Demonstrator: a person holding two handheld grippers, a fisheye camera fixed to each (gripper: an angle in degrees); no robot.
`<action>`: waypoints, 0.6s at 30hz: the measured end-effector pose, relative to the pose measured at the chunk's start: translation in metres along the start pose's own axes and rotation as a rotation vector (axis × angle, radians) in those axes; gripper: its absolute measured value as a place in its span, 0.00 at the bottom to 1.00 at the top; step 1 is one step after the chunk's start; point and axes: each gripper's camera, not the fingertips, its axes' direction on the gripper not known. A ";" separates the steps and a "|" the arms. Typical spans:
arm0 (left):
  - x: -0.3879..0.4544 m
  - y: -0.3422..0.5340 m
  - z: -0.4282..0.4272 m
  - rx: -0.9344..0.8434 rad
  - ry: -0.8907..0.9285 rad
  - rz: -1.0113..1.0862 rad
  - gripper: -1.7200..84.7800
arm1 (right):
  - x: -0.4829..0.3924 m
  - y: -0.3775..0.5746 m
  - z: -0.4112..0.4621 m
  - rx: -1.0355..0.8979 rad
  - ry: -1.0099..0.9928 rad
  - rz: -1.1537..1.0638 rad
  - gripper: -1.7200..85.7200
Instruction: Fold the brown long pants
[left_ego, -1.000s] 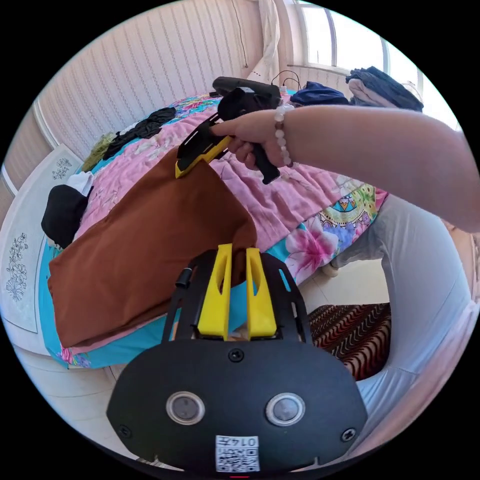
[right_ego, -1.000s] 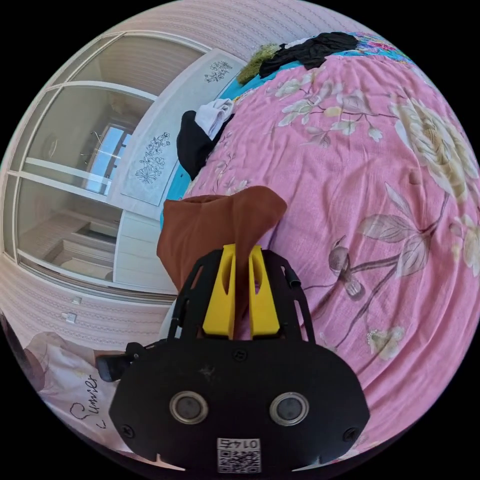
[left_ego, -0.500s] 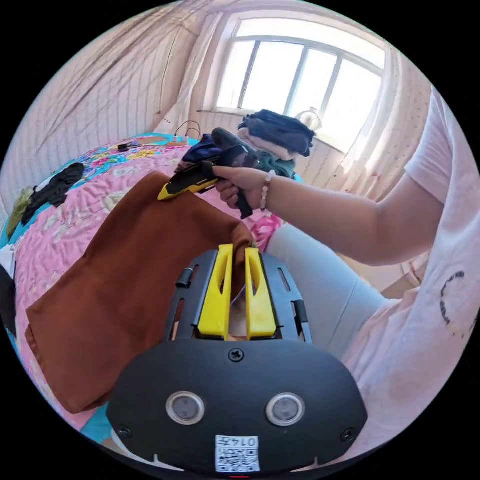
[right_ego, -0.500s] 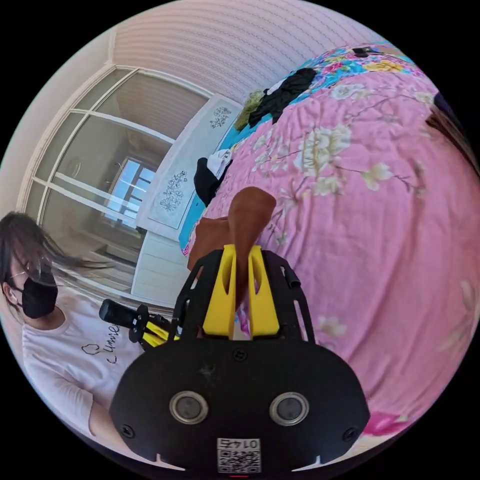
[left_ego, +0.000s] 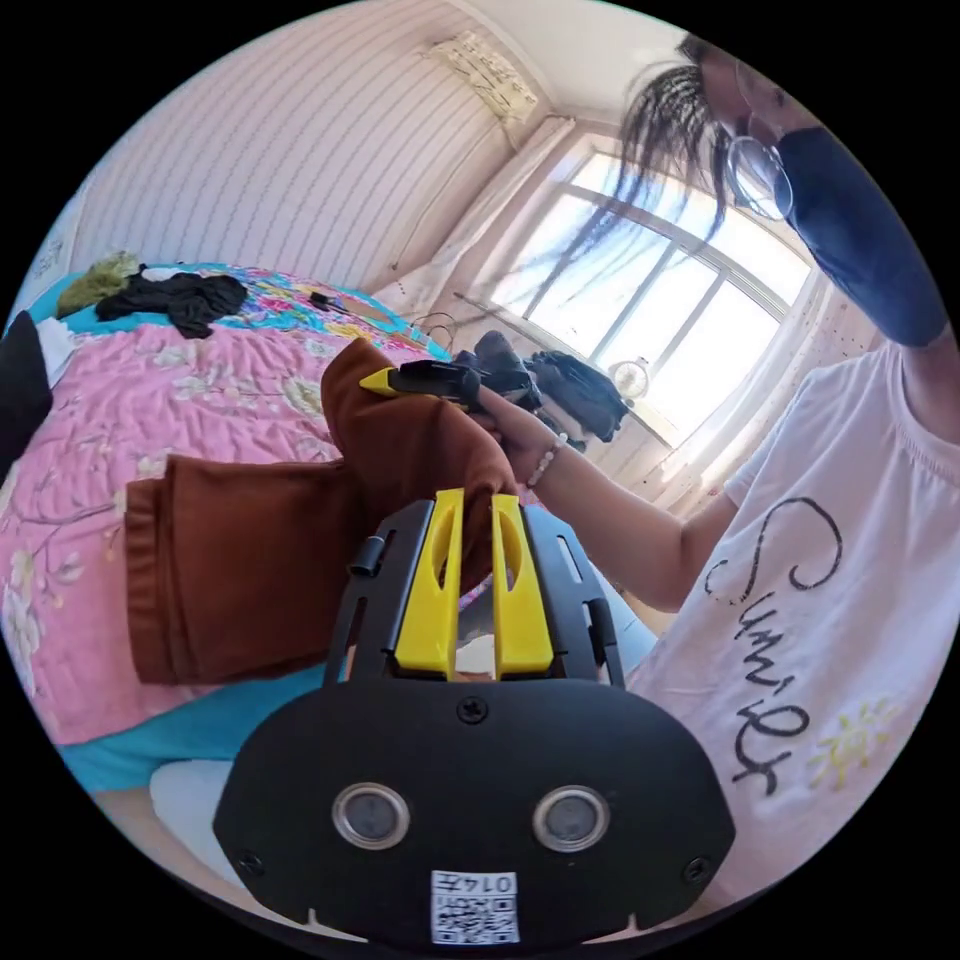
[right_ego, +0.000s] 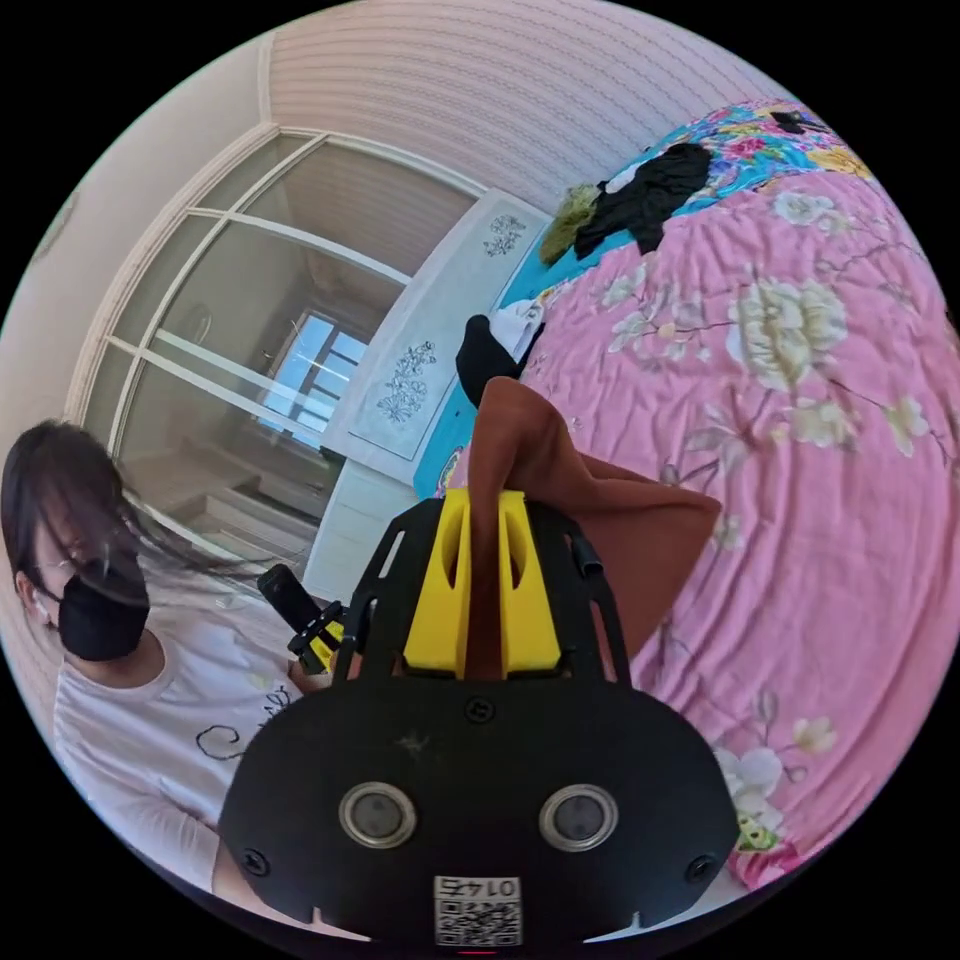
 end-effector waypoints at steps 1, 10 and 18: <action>-0.005 0.002 -0.009 0.009 -0.029 -0.023 0.08 | -0.006 -0.008 0.018 -0.031 0.025 -0.004 0.07; -0.080 0.050 -0.073 -0.029 -0.497 -0.352 0.03 | -0.068 -0.045 0.196 -0.287 0.475 -0.128 0.15; -0.081 0.022 -0.044 -0.067 -0.501 -0.297 0.14 | -0.097 -0.052 0.135 -0.103 0.226 -0.241 0.15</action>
